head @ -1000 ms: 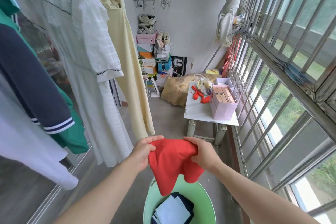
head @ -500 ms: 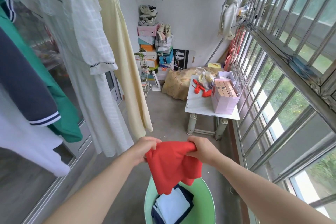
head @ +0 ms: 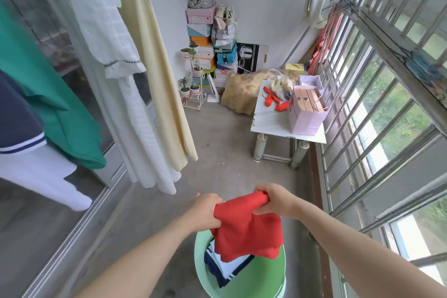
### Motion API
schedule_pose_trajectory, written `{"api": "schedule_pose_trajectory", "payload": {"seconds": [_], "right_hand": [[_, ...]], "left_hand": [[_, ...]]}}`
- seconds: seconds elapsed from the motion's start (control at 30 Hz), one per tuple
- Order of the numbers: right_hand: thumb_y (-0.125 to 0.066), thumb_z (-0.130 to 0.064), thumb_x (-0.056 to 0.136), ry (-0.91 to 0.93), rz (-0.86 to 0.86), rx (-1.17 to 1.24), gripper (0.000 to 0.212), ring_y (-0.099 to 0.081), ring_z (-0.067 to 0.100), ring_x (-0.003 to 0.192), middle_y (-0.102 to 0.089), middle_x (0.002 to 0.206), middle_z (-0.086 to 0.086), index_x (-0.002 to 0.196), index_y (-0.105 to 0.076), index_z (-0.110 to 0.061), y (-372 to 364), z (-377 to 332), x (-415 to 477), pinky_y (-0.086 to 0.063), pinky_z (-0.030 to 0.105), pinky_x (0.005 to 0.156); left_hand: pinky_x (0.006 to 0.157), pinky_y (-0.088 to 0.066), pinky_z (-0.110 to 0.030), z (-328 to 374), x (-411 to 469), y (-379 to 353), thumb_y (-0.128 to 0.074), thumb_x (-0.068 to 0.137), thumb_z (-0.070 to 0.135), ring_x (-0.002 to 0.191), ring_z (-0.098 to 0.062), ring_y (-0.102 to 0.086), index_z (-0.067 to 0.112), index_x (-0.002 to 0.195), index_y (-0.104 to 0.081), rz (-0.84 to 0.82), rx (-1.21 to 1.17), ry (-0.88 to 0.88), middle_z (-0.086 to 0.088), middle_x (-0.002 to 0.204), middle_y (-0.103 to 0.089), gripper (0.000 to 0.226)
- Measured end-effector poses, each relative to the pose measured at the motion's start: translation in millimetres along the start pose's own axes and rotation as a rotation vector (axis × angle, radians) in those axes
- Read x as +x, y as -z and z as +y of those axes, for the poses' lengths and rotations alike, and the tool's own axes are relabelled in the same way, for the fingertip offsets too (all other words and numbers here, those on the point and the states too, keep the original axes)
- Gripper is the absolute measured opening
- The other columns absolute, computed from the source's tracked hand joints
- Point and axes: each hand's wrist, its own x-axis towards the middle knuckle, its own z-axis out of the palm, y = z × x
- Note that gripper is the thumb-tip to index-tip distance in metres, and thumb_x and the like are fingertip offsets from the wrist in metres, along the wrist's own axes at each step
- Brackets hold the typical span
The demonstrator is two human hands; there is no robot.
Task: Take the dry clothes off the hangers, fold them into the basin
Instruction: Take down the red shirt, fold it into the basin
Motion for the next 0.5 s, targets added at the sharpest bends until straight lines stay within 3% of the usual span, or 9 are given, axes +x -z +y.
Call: {"api": "schedule_pose_trajectory", "payload": {"seconds": [0.03, 0.1, 0.2, 0.27, 0.33, 0.37, 0.43, 0.5], "right_hand": [[-0.078, -0.018, 0.07, -0.034, 0.025, -0.019, 0.031, -0.05, 0.014, 0.076, -0.053, 0.075, -0.007, 0.075, -0.05, -0.03, 0, 6, -1, -0.035, 0.021, 0.062], [-0.075, -0.018, 0.068, -0.084, 0.066, -0.083, 0.025, -0.05, 0.014, 0.077, -0.055, 0.078, -0.005, 0.085, -0.057, -0.026, -2, 17, -1, -0.033, 0.024, 0.065], [-0.066, -0.015, 0.072, -0.186, 0.162, -0.099, 0.025, -0.055, 0.018, 0.083, -0.063, 0.089, 0.0, 0.096, -0.062, -0.02, -16, 32, 2, -0.042, 0.029, 0.068], [-0.054, -0.01, 0.075, -0.274, 0.238, -0.106, 0.025, -0.058, 0.024, 0.088, -0.061, 0.092, 0.003, 0.096, -0.058, -0.023, -26, 39, 4, -0.047, 0.032, 0.069], [-0.046, -0.005, 0.078, -0.398, 0.268, 0.005, 0.025, -0.057, 0.026, 0.081, -0.058, 0.089, 0.005, 0.097, -0.053, -0.019, -36, 45, 8, -0.048, 0.033, 0.066], [-0.043, -0.005, 0.082, -0.482, 0.257, 0.2, 0.023, -0.06, 0.027, 0.074, -0.057, 0.087, 0.007, 0.102, -0.05, -0.014, -42, 46, 11, -0.052, 0.036, 0.064], [-0.041, -0.012, 0.092, -0.681, 0.17, 0.858, 0.024, -0.067, 0.029, 0.06, -0.058, 0.094, 0.013, 0.115, -0.043, -0.008, -51, 42, 12, -0.06, 0.039, 0.059], [-0.045, -0.026, 0.096, -0.818, 0.025, 1.398, 0.033, -0.069, 0.034, 0.063, -0.057, 0.102, 0.022, 0.124, -0.036, -0.01, -58, 40, 10, -0.06, 0.042, 0.058]], "left_hand": [[0.069, -0.04, -0.028, 0, 2, -3, -0.054, 0.055, 0.024, 0.073, -0.024, -0.053, 0.024, 0.055, -0.033, 0.008, -0.038, -0.022, 0.008, 0.065, -0.037, 0.02], [0.052, -0.028, -0.029, 4, 5, -5, -0.056, 0.055, 0.019, 0.066, -0.022, -0.047, 0.021, 0.056, -0.03, 0.013, -0.023, -0.042, 0.007, 0.061, -0.037, 0.026], [0.053, -0.027, -0.032, 12, 16, -5, -0.054, 0.064, 0.004, 0.068, -0.027, -0.05, 0.019, 0.066, -0.031, 0.031, 0.092, -0.013, 0.003, 0.062, -0.044, 0.027], [0.059, -0.037, -0.033, 15, 22, -8, -0.05, 0.068, 0.001, 0.078, -0.033, -0.058, 0.022, 0.077, -0.036, 0.054, 0.169, 0.002, -0.004, 0.076, -0.057, 0.027], [0.062, -0.041, -0.035, 20, 27, -12, -0.049, 0.07, 0.002, 0.084, -0.035, -0.06, 0.022, 0.088, -0.04, 0.075, 0.215, 0.031, -0.008, 0.087, -0.063, 0.029], [0.061, -0.04, -0.034, 23, 28, -14, -0.05, 0.071, 0.003, 0.084, -0.035, -0.06, 0.022, 0.092, -0.042, 0.083, 0.223, 0.054, -0.009, 0.089, -0.063, 0.03], [0.06, -0.038, -0.032, 29, 29, -16, -0.05, 0.072, 0.003, 0.083, -0.036, -0.06, 0.021, 0.097, -0.043, 0.094, 0.228, 0.086, -0.01, 0.089, -0.064, 0.032], [0.06, -0.039, -0.032, 31, 32, -19, -0.049, 0.072, 0.004, 0.082, -0.037, -0.061, 0.022, 0.096, -0.043, 0.104, 0.212, 0.102, -0.011, 0.088, -0.064, 0.031]]}}
